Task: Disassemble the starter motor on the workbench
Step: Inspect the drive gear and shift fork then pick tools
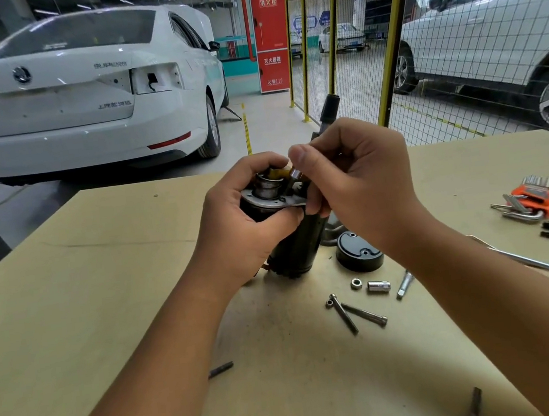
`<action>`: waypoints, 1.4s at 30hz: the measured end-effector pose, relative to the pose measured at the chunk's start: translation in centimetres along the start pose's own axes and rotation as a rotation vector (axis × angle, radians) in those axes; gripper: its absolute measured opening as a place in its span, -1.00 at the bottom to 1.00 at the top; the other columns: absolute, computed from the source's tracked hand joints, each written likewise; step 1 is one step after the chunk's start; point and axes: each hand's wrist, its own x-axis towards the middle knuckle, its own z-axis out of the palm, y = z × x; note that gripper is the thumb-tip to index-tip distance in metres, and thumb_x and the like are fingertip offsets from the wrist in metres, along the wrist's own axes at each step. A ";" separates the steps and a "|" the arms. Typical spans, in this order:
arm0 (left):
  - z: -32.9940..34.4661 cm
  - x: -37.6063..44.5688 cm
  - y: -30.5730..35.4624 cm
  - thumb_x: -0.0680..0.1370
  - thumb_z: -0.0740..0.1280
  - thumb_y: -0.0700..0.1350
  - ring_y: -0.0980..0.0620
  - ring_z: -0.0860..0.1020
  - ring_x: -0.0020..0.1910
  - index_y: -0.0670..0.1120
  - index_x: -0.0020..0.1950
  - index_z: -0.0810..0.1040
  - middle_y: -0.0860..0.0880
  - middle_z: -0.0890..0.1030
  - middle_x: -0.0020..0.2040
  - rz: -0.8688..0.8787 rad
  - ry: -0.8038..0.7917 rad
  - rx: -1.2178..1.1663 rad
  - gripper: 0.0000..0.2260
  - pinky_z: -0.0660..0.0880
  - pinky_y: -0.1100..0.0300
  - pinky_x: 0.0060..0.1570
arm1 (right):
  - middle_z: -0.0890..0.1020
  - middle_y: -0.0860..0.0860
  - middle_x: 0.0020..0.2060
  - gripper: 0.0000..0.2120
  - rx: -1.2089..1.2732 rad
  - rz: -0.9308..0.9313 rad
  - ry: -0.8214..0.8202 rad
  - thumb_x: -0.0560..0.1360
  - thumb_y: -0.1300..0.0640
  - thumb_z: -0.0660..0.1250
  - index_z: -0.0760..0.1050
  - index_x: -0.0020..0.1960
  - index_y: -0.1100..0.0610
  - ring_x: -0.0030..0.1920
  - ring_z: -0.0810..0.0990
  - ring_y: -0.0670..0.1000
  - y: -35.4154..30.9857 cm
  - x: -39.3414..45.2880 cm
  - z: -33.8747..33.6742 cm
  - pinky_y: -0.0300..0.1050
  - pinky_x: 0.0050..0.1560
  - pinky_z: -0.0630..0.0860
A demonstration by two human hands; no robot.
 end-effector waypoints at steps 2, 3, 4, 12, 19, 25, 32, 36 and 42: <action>0.1 0.1 0.0 0.44 0.58 -0.28 -0.08 0.68 0.15 0.02 0.27 0.61 -0.02 0.70 0.10 0.003 0.011 0.008 -0.55 0.65 0.04 0.15 | 0.60 0.06 -0.48 -0.81 -0.035 -0.008 0.014 0.55 0.22 0.46 0.55 -0.18 0.29 -0.51 0.65 0.00 0.0 0.0 0.2 -0.15 -0.52 0.51; 0.1 0.1 -0.1 0.43 0.59 -0.28 -0.07 0.69 0.14 0.02 0.26 0.61 -0.01 0.70 0.10 0.005 0.018 0.017 -0.55 0.65 0.05 0.14 | 0.61 0.04 -0.48 -0.82 -0.056 -0.009 0.008 0.55 0.22 0.47 0.56 -0.17 0.28 -0.50 0.65 -0.01 0.0 0.0 0.2 -0.13 -0.51 0.52; 0.1 0.0 -0.1 0.43 0.59 -0.28 -0.07 0.69 0.14 0.02 0.26 0.61 0.00 0.70 0.10 0.002 0.022 0.019 -0.54 0.65 0.03 0.14 | 0.61 0.03 -0.48 -0.82 -0.074 -0.008 0.002 0.55 0.22 0.47 0.57 -0.18 0.27 -0.50 0.64 -0.01 0.1 0.0 0.2 -0.09 -0.51 0.54; 0.1 0.1 -0.4 0.44 0.57 -0.34 -0.14 0.68 0.15 0.00 0.27 0.61 -0.06 0.70 0.10 -0.026 -0.007 0.002 -0.53 0.64 -0.16 0.19 | 0.60 0.05 -0.48 -0.81 -0.079 0.000 0.049 0.54 0.24 0.46 0.57 -0.21 0.28 -0.51 0.63 0.02 0.3 0.1 0.1 0.00 -0.52 0.55; 0.1 0.1 -0.3 0.43 0.57 -0.36 -0.13 0.68 0.15 -0.01 0.27 0.61 -0.05 0.70 0.09 -0.028 -0.001 0.019 -0.53 0.63 -0.16 0.21 | 0.59 0.06 -0.49 -0.81 -0.009 -0.017 0.078 0.54 0.29 0.45 0.55 -0.23 0.29 -0.54 0.62 0.02 0.5 -0.1 0.3 -0.17 -0.53 0.45; 0.1 0.1 -0.2 0.43 0.58 -0.34 -0.08 0.67 0.17 0.01 0.26 0.61 0.00 0.69 0.10 -0.023 -0.003 0.031 -0.52 0.64 -0.09 0.20 | 0.59 0.07 -0.48 -0.80 -0.006 0.002 0.119 0.53 0.28 0.45 0.54 -0.25 0.29 -0.53 0.62 0.02 0.7 -0.3 0.5 -0.19 -0.50 0.42; 0.1 0.1 0.0 0.42 0.57 -0.31 -0.04 0.67 0.15 0.04 0.25 0.61 0.04 0.69 0.08 -0.023 -0.006 0.031 -0.53 0.65 0.02 0.18 | 0.58 0.06 -0.49 -0.79 0.004 0.012 0.126 0.53 0.29 0.44 0.52 -0.26 0.27 -0.54 0.61 0.03 0.6 -0.3 0.6 -0.19 -0.50 0.42; 0.1 0.0 0.0 0.42 0.57 -0.32 -0.01 0.67 0.13 0.05 0.24 0.62 0.06 0.68 0.07 -0.019 -0.006 0.039 -0.53 0.64 0.08 0.17 | 0.58 0.04 -0.48 -0.77 0.000 0.028 0.165 0.53 0.28 0.45 0.52 -0.27 0.30 -0.53 0.61 0.03 0.7 -0.4 0.8 -0.22 -0.50 0.40; 0.0 0.0 0.1 0.40 0.57 -0.29 0.05 0.66 0.10 0.08 0.23 0.62 0.13 0.67 0.06 0.005 -0.002 0.053 -0.52 0.59 0.27 0.09 | 0.57 0.05 -0.49 -0.79 -0.006 0.035 0.107 0.53 0.28 0.46 0.53 -0.25 0.27 -0.56 0.59 0.01 0.4 -0.2 0.4 -0.21 -0.54 0.41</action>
